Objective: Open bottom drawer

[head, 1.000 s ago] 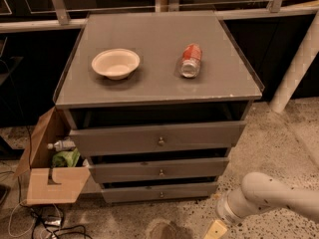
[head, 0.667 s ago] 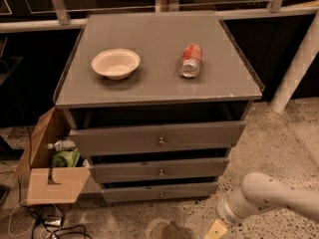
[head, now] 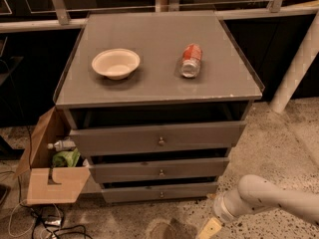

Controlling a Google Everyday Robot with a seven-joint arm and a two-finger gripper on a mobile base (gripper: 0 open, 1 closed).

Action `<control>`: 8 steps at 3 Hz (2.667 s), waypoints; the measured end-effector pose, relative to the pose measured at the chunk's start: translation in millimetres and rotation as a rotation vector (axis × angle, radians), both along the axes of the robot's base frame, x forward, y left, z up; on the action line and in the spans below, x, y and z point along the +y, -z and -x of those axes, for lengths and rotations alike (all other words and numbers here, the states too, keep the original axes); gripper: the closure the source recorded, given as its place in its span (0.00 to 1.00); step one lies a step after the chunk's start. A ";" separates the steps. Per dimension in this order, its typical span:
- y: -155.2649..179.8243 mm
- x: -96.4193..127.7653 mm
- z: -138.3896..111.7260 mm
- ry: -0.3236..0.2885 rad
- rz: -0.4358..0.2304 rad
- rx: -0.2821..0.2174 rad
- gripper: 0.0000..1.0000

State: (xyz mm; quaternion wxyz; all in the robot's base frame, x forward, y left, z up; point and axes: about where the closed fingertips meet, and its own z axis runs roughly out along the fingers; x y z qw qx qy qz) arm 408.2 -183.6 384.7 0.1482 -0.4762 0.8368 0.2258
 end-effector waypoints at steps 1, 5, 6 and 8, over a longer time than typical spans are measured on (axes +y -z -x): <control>29.5 1.4 -20.7 -0.001 -0.017 0.007 0.00; 93.9 15.2 -40.3 0.090 -0.029 -0.023 0.00; 111.4 20.3 -70.2 0.112 -0.051 -0.045 0.00; 128.6 23.2 -81.3 0.145 -0.078 -0.033 0.00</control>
Offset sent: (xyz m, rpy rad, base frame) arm 0.0344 0.0003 -0.0447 0.0028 0.0271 0.0048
